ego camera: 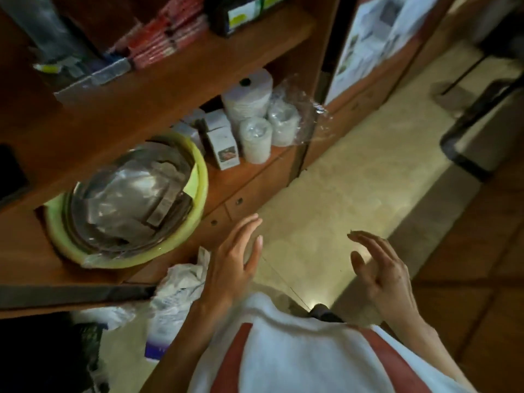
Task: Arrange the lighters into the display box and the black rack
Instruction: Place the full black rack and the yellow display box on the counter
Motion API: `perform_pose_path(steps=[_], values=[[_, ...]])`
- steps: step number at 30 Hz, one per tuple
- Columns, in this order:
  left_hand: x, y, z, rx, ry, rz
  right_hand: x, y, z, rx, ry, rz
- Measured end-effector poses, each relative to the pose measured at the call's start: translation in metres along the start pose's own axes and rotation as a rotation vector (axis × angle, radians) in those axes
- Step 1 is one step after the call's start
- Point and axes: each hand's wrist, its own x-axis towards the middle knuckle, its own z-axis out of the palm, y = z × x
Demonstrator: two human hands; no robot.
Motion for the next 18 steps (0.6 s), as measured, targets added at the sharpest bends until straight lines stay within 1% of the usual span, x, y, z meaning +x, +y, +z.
perform_pose_path(steps=[3, 6, 12, 18], values=[[0.014, 0.04, 0.055, -0.057, -0.075, -0.02, -0.016, 0.041, -0.04, 0.033, 0.068, 0.118], [0.033, 0.079, 0.109, -0.104, -0.145, -0.033, -0.018, 0.083, -0.087, 0.03, 0.126, 0.147], [0.084, 0.137, 0.192, -0.065, -0.333, 0.162, -0.009, 0.157, -0.155, 0.051, 0.236, 0.203], [0.145, 0.164, 0.256, 0.008, -0.503, 0.361, 0.013, 0.218, -0.186, 0.086, 0.274, 0.295]])
